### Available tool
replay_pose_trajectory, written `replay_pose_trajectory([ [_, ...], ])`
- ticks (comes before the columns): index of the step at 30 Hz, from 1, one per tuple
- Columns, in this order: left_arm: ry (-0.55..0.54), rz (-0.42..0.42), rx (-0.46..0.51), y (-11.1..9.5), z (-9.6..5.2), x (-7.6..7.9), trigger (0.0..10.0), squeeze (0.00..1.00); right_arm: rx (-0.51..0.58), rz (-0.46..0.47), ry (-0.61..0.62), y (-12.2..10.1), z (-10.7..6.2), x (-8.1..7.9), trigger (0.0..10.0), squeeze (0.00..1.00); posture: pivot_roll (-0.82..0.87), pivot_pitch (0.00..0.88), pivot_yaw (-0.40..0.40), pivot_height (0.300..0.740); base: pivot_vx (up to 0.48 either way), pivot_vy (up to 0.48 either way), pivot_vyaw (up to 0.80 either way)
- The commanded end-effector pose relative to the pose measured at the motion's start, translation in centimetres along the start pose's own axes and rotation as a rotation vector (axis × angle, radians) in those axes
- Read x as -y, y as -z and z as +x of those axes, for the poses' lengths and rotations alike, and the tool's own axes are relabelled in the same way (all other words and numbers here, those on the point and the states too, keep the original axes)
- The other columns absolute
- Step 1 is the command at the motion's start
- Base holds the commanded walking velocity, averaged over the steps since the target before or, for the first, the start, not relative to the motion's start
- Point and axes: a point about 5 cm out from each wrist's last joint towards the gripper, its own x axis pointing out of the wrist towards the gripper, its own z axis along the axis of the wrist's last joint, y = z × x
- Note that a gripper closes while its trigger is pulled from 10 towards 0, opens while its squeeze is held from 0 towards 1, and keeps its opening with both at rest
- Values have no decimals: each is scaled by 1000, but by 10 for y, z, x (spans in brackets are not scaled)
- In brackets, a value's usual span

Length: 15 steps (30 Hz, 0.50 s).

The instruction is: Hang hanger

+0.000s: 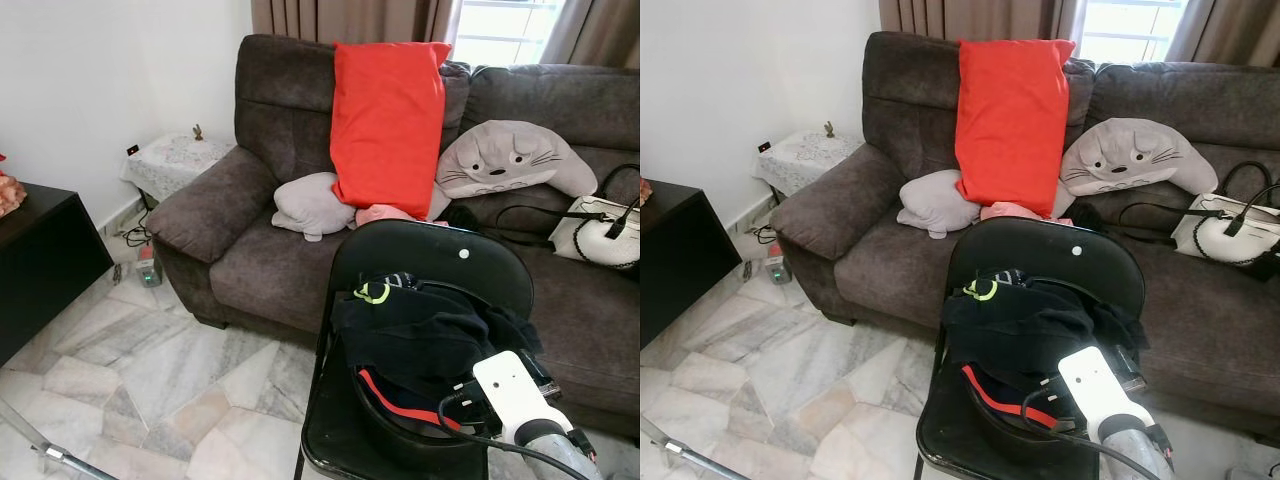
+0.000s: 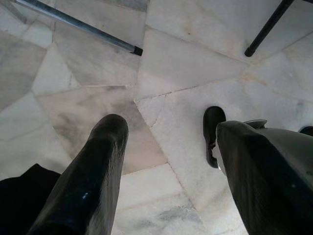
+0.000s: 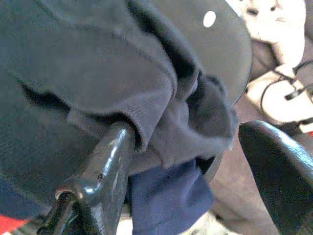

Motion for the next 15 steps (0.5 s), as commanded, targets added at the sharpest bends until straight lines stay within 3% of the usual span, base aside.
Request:
replay_pose_trajectory([
  [1, 4, -7, -15, 3, 0, 1, 10000, 0, -19, 27, -1, 3, 1, -1, 10000, 0, -87, 0, 31, 740, 0, 0, 0],
  [15, -2, -7, -15, 5, -1, -1, 10000, 0, 14, 100, 38, 1, 8, 1, 10000, 0, -82, 0, 32, 740, 0, 0, 0],
])
